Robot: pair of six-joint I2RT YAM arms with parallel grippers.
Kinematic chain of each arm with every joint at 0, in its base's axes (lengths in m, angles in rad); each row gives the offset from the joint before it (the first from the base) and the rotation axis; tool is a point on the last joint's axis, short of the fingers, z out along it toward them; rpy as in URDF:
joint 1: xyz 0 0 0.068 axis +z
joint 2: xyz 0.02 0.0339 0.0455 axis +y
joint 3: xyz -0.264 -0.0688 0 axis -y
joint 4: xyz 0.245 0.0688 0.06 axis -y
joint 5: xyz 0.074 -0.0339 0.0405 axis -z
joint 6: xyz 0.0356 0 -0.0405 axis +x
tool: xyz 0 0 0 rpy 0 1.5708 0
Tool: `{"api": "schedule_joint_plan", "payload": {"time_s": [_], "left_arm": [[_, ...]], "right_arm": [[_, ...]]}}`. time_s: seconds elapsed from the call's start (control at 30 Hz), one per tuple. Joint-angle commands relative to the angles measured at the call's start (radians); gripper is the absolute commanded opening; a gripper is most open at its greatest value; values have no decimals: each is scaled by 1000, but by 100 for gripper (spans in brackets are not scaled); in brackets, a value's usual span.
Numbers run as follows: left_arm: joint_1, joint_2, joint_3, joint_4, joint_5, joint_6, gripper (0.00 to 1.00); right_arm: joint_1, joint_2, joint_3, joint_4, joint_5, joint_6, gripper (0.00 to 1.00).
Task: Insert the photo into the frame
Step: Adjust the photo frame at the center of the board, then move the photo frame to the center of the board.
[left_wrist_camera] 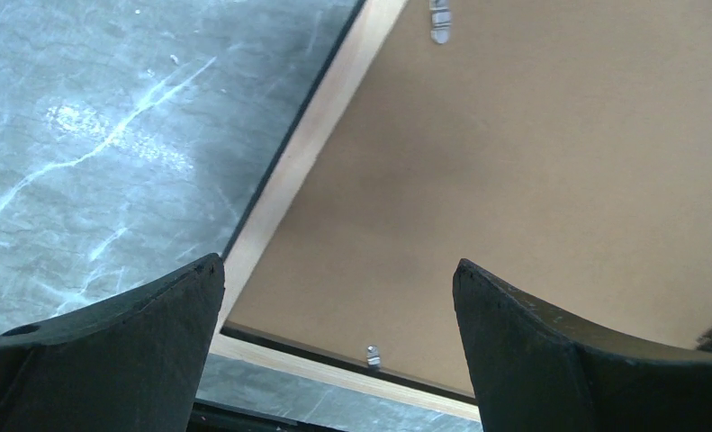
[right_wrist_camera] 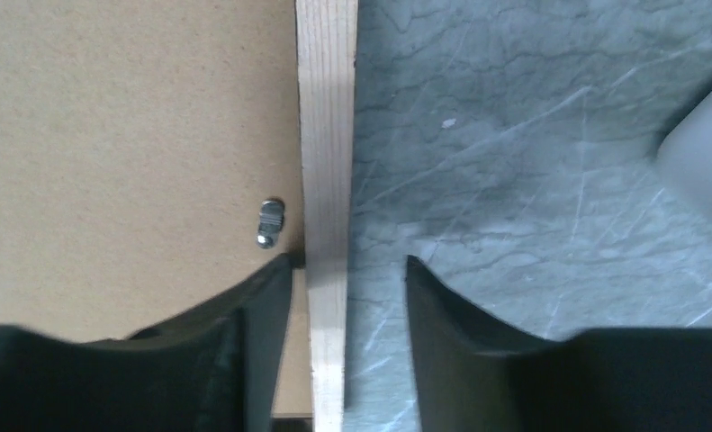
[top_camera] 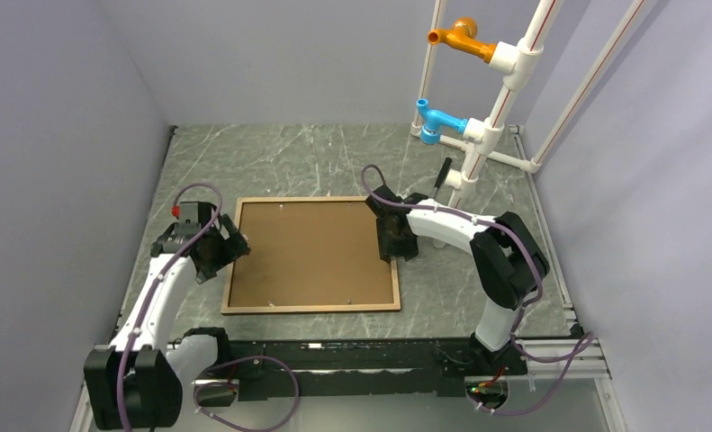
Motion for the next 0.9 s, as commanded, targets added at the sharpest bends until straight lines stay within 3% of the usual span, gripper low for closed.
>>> {"api": "schedule_joint_plan", "payload": {"time_s": [0.0,0.13,0.27,0.43,0.53,0.7,0.87], "left_arm": [[34,80,-8,44,-3,53,99],[64,167,-19,82,12,59,100],[90,267,-33,128,41,57,99],[92,370,-66,214,174,66,99],[89,368,-109,249,243,58,92],[66,265,-207,255,283,11,82],[-47,132,-287,218,266,-104,79]], "right_arm": [[-27,-60,-21,-4,-38,-31,60],[-60,-71,-25,39,-125,-25,79],[-83,-50,-17,81,-216,-18,86],[-88,-22,-8,109,-305,4,86],[-88,-28,-22,118,-331,13,85],[-88,-59,-68,123,-370,23,83],[-80,-115,-145,136,-394,50,82]]}}
